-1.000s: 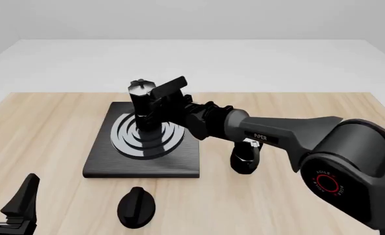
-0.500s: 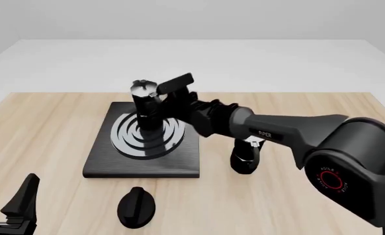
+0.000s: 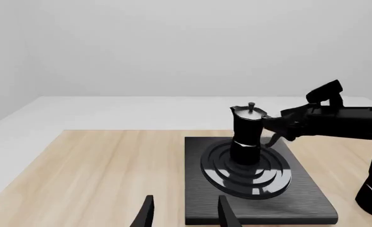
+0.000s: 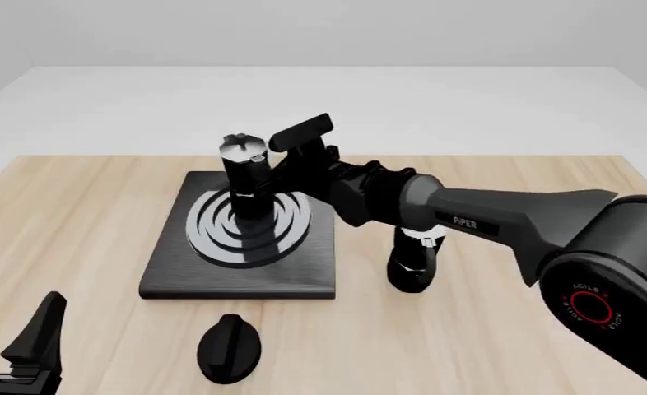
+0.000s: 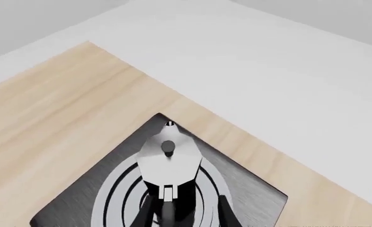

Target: Put the right moka pot on the stove.

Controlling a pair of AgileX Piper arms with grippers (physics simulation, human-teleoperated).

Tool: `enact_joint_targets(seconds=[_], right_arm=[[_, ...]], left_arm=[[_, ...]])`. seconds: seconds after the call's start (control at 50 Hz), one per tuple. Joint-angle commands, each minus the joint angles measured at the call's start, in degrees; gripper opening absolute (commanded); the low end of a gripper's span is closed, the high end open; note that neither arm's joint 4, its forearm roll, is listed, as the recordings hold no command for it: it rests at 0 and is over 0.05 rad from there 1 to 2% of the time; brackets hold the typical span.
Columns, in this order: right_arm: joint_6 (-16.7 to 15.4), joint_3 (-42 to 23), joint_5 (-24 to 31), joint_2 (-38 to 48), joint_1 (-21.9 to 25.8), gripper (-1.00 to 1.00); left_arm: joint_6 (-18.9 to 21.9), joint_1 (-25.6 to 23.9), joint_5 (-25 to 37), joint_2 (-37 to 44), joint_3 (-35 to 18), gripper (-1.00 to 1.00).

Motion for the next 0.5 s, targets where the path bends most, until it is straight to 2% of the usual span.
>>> enact_joint_targets(seconds=[0.02,0.5], right_arm=[[0.20,3.34,-0.52,-3.07,0.92,1.00],[0.72,11.97,-1.38,-11.98,1.89,1.00]], left_arm=[[0.00,0.00,0.00,0.00,0.00,1.00],[0.00,-0.01,-0.01,0.00,0.00,1.00]])
